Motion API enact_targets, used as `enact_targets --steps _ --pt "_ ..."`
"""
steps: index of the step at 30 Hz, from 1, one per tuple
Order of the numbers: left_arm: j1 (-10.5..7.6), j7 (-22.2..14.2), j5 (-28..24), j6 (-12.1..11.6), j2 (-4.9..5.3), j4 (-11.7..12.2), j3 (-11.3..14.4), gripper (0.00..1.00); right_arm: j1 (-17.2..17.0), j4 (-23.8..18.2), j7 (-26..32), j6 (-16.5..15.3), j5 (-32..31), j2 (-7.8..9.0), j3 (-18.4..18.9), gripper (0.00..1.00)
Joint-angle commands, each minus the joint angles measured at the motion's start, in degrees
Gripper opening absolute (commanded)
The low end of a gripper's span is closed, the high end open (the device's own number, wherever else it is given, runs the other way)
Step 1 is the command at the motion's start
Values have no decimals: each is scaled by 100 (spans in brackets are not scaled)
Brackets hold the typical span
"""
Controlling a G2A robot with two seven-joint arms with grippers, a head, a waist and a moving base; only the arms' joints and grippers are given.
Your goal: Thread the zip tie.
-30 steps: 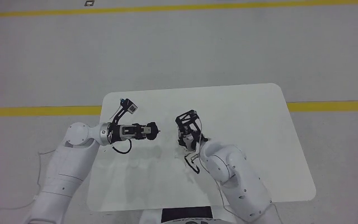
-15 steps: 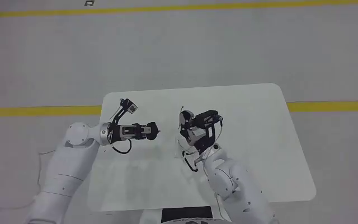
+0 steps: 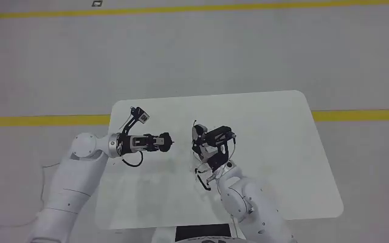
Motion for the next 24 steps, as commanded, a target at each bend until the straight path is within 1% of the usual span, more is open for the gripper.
enact_targets --steps 1,3,6,9,12,16,20,24 --pt "0 0 0 0 0 0 0 0 0 0 0 0 0 0 0 0" --pt "0 0 0 0 0 0 0 0 -4 -103 -283 49 51 1 33 0" --pt "0 0 0 0 0 0 0 0 -127 -226 -852 81 57 12 66 0" --pt "0 0 0 0 0 0 0 0 -271 -324 -1416 -9 37 35 101 0" --pt "0 0 0 0 0 0 0 0 -386 -369 -1984 -166 1 59 124 0" --pt "0 0 0 0 0 0 0 0 -457 -302 -2598 -416 -196 98 150 0" --pt "0 0 0 0 0 0 0 0 -458 -215 -2899 -521 -400 125 136 0" --pt "0 0 0 0 0 0 0 0 -438 -217 -2859 -475 -454 132 119 0"
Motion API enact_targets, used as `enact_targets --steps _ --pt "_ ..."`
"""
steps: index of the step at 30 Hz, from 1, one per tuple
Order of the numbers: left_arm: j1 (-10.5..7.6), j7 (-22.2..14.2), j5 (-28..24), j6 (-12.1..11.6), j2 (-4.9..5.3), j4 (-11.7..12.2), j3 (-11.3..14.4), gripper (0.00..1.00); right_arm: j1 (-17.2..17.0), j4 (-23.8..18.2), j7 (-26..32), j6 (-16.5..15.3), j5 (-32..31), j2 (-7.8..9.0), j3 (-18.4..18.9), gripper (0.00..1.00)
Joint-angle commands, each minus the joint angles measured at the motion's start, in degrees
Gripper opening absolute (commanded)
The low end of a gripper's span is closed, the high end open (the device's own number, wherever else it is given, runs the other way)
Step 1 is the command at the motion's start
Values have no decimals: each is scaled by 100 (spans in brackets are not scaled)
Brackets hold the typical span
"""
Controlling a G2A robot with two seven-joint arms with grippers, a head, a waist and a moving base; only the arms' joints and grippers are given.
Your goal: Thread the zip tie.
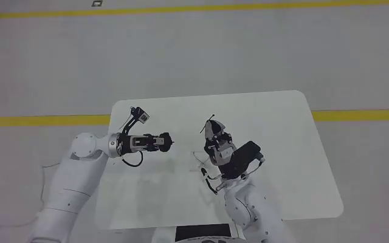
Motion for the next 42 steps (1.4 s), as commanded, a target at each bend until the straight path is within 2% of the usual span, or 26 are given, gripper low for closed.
enact_targets --steps 1,11,12,14,21,24,30,36,42 --pt "0 0 0 0 0 0 0 0 1 -3 4 1 1 0 1 0" --pt "0 0 0 0 0 0 0 0 1 -3 4 1 1 0 1 0" --pt "4 97 26 0 -2 -24 3 0 1 -3 4 1 1 0 1 0" --pt "46 265 92 0 -2 -137 -7 0 1 -3 4 1 1 0 1 0" --pt "363 494 485 0 -18 -731 -489 0 1 -3 4 1 1 0 1 0" --pt "547 563 685 0 -66 -1024 -707 0 1 -3 4 1 1 0 1 0" --pt "828 549 756 0 -185 -1329 -1016 0 1 -3 4 1 1 0 1 0" --pt "1009 500 797 0 -325 -1507 -1347 0 1 -3 4 1 1 0 1 0" --pt "1066 324 831 0 -465 -1509 -1498 0 1 -3 4 1 1 0 1 0"
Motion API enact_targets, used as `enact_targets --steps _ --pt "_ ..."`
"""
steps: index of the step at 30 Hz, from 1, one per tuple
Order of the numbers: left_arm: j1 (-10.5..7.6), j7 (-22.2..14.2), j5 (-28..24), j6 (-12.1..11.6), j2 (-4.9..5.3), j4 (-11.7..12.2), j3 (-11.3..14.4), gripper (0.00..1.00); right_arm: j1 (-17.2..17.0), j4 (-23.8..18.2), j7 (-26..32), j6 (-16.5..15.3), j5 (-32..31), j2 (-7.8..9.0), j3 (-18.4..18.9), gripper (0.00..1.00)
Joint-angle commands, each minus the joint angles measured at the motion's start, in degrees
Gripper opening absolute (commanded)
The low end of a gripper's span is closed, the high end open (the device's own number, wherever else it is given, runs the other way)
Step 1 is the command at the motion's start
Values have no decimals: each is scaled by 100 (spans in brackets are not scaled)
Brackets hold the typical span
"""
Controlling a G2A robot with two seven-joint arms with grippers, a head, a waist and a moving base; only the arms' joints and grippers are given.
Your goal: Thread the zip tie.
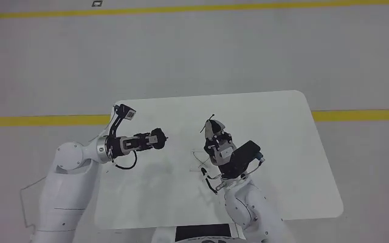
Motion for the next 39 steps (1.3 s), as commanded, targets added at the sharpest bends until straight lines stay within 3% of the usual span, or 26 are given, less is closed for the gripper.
enact_targets --steps 1,18,32,39 --pt "-2 -128 6 0 -45 54 13 0 0 0 0 0 0 0 0 0" --pt "-2 -128 6 0 -45 54 13 0 21 -16 9 1 5 0 -10 0" --pt "-2 -128 6 0 -45 54 13 0 337 461 -939 258 -704 -37 -688 0" --pt "-2 -128 6 0 -45 54 13 0 455 740 -973 299 -881 -30 -812 0"
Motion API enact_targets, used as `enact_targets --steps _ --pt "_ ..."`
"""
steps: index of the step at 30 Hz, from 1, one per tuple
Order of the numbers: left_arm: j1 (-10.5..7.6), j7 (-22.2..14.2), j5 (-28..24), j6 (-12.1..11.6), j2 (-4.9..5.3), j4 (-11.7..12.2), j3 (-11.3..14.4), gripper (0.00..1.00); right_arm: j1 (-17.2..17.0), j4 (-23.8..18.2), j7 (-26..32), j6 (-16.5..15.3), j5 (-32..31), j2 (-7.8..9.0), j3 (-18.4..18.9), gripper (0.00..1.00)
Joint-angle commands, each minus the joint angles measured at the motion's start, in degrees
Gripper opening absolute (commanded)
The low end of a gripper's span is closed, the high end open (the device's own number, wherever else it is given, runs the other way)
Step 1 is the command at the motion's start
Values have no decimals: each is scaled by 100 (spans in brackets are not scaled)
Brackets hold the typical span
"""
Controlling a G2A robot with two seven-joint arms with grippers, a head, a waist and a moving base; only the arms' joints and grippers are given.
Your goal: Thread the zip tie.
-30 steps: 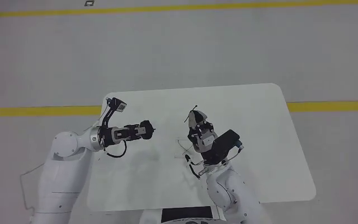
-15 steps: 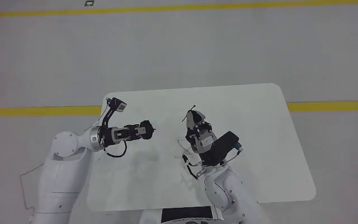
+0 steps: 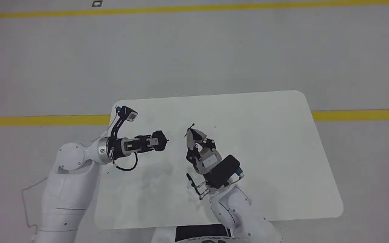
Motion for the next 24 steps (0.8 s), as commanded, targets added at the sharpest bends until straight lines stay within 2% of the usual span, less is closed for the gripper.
enact_targets --steps 1,15,24 --pt "0 0 0 0 0 0 0 0 19 64 47 -33 -5 6 -19 0" --pt "0 0 0 0 0 0 0 0 48 72 80 -5 -57 9 -18 0" --pt "0 0 0 0 0 0 0 0 289 487 -614 477 -447 -64 -487 0"
